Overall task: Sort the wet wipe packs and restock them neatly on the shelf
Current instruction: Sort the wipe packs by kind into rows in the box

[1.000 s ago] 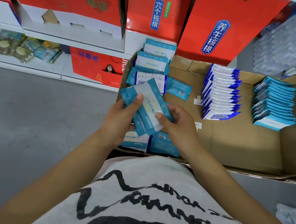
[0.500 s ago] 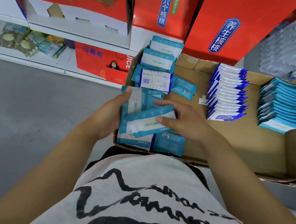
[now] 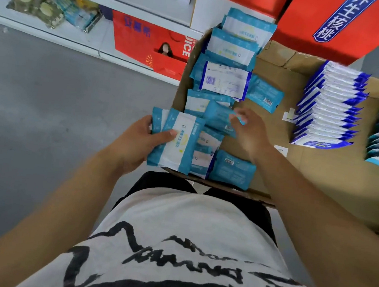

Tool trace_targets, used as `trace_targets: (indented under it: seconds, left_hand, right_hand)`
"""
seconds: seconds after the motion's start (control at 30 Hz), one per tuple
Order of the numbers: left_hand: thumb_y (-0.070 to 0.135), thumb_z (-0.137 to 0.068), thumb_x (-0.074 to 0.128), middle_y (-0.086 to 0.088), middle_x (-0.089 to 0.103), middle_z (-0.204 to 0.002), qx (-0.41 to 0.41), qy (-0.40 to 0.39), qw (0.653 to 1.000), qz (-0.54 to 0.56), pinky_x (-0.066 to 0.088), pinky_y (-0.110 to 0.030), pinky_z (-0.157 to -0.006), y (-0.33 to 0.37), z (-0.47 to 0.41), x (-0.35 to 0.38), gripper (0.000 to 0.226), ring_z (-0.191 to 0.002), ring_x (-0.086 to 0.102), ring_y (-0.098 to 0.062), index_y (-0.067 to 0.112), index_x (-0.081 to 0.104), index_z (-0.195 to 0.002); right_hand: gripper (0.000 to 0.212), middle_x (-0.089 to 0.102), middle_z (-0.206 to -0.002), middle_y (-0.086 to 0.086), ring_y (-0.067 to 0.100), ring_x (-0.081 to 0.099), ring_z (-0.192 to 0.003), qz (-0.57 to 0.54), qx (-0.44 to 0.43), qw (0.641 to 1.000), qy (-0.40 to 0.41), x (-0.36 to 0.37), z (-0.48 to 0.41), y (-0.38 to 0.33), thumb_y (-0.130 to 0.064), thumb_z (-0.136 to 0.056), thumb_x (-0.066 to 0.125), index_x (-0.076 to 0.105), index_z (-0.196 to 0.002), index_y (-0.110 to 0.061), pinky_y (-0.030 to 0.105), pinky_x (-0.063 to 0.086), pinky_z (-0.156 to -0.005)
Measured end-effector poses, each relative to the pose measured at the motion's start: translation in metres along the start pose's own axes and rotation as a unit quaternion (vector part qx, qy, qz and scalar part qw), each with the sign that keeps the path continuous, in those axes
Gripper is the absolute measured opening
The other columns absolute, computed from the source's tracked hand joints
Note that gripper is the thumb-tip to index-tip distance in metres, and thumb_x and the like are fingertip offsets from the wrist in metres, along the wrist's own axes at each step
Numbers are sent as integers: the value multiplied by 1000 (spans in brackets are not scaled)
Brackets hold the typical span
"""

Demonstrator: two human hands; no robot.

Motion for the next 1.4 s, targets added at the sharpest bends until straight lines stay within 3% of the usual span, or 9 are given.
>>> trace_targets:
  seconds: [0.1, 0.23, 0.4, 0.53, 0.67, 0.83, 0.93, 1.2, 1.4]
  left_hand:
    - [11, -96, 68, -9, 75, -120, -34, 6, 999, 25, 64, -41, -84, -12, -4, -9, 36, -103, 76, -25, 11, 57, -131]
    - [7, -98, 64, -9, 76, -120, -57, -3, 997, 58, 64, -40, -82, -22, -4, -15, 37, -105, 75, -25, 12, 56, -135]
    - [2, -99, 59, -9, 76, -119, -58, 8, 993, 99, 65, -37, -76, -32, -3, -23, 41, -103, 76, -25, 16, 55, -137]
    - [18, -90, 70, -7, 76, -120, -34, 22, 991, 131, 64, -40, -79, -37, -2, -28, 47, -105, 75, -25, 19, 58, -136]
    - [16, -93, 70, -7, 76, -119, -15, 57, 991, 123, 60, -48, -90, -44, -3, -30, 38, -106, 75, -27, 20, 61, -131]
    - [18, -95, 70, -6, 76, -120, -17, 68, 992, 106, 61, -45, -87, -54, 2, -34, 41, -107, 74, -26, 20, 59, -134]
    - [18, -97, 68, -5, 76, -119, -22, 78, 991, 104, 64, -39, -80, -60, 7, -38, 37, -104, 75, -24, 20, 58, -133]
    - [21, -101, 61, -3, 72, -124, -13, 90, 990, 108, 60, -40, -84, -64, 16, -43, 32, -109, 72, -23, 23, 56, -133]
    - [23, -101, 64, -3, 75, -121, -18, 87, 986, 139, 62, -40, -79, -62, 10, -36, 29, -107, 74, -23, 25, 59, -129]
  right_hand:
    - [57, 45, -149, 7, 27, 35, -141, 118, -35, 992, -28, 12, -22, 15, -32, -97, 63, 43, -147, -16, 40, 28, -116]
    - [48, 54, -134, 10, 34, 41, -132, 237, -51, 970, -2, 17, -44, 27, -35, -93, 66, 55, -136, -20, 52, 32, -109]
    - [22, 61, -105, 14, 19, 54, -96, 130, -98, 987, -10, 16, -33, 20, -23, -90, 73, 73, -107, -9, 20, 31, -77]
    - [15, 59, -95, -3, 10, 55, -84, 66, -129, 989, 16, 19, 14, 2, -26, -89, 74, 72, -100, -16, 15, 38, -69]
    - [21, 71, -100, 3, 16, 61, -92, 99, -163, 974, -125, 71, 60, 14, -29, -92, 71, 76, -102, -11, 38, 50, -84]
    - [36, 61, -126, 8, 22, 56, -116, 51, -78, 996, -16, 60, 48, 39, -21, -94, 66, 60, -129, -13, 42, 47, -103]
    - [58, 54, -139, 9, 25, 48, -129, 103, -30, 992, -64, 58, 27, 44, -29, -91, 70, 49, -142, -12, 38, 39, -109]
    - [63, 60, -126, 4, 25, 56, -117, 171, 19, 980, -105, 65, 19, 46, -45, -80, 79, 56, -130, -14, 40, 48, -98]
    - [25, 68, -102, 5, 23, 63, -92, 84, 11, 992, -91, 49, 27, 42, -29, -88, 75, 66, -104, -11, 36, 50, -76]
Point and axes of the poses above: each hand's wrist, its own z-axis away from the middle knuckle, its own x-axis out of the palm, y = z × x, the point moved 7 cm from there along -z, towards the middle knuckle
